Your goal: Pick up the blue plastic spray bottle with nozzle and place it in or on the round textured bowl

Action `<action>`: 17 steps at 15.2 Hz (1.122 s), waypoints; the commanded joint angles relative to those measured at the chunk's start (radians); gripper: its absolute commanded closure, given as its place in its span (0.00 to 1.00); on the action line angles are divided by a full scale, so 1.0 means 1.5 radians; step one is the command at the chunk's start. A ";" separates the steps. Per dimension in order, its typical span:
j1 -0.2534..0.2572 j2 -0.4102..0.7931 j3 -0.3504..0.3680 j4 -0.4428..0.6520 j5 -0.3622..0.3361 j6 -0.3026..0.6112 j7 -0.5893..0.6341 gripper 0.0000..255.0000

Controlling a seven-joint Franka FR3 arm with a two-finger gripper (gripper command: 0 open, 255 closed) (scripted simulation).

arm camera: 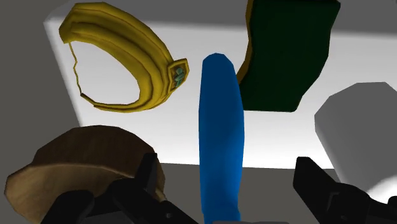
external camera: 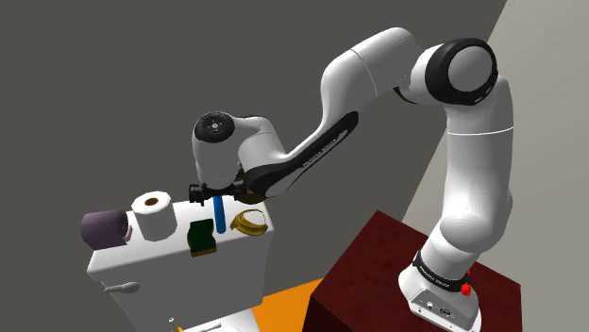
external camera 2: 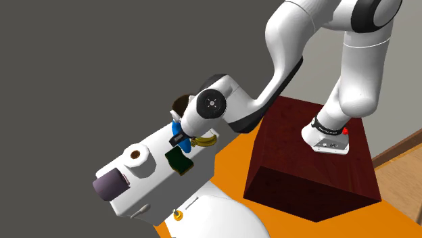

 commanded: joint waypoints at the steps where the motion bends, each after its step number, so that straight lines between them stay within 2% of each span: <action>1: 0.010 0.021 -0.013 0.011 -0.020 0.002 0.012 0.00; 6: 0.018 0.053 -0.033 0.020 -0.051 0.016 0.026 0.00; 13: 0.018 0.053 -0.033 0.020 -0.051 0.016 0.026 0.00; 14: 0.018 0.053 -0.033 0.020 -0.051 0.016 0.026 1.00; 17: 0.018 0.053 -0.033 0.020 -0.051 0.016 0.026 1.00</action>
